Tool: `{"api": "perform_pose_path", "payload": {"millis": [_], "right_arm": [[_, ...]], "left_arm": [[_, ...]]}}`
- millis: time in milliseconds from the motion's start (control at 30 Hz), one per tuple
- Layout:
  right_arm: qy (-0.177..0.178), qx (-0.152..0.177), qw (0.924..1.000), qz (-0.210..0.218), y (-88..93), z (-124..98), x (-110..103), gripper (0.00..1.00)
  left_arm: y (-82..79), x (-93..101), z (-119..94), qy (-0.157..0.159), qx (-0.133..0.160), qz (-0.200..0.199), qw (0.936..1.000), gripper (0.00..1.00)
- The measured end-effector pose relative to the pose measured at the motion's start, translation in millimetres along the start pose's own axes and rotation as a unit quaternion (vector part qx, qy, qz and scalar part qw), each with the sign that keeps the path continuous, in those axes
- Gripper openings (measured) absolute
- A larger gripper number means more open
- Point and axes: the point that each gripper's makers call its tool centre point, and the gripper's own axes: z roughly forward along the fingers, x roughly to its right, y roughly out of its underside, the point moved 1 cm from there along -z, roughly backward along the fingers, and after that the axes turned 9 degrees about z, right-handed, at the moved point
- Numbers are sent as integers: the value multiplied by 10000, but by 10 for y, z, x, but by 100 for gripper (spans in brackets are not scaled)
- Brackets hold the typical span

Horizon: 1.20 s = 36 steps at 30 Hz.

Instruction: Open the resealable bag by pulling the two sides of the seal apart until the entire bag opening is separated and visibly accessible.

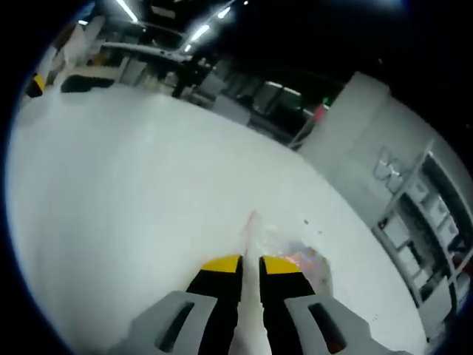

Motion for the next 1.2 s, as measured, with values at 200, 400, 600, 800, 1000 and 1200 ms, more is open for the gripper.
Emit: {"api": "perform_pose_path", "payload": {"millis": [200, 400, 600, 800, 1000, 1200], "right_arm": [[7, 19, 9998, 173, -29, 34, 14, 6], [52, -7, 9998, 208, -58, 76, 19, 5], [51, -48, 9989, 462, -33, 100, 28, 0], [69, -68, 9988, 487, -28, 64, 43, 0], [184, 153, 9978, 624, -113, -130, 120, 0], [303, 224, 9972, 653, -156, -243, 202, 0]], "left_arm": [[-7, -20, -19, -23, 9, -4, 10000, 93], [-8, -31, -26, -25, 4, -11, 10000, 93], [-21, -58, -48, -52, 5, -5, 10000, 93], [-37, -85, -66, -68, 27, -9, 10000, 93], [-49, -85, -66, -52, 46, -16, 10000, 93], [-60, -60, -49, -13, 68, -30, 10000, 93]]}}
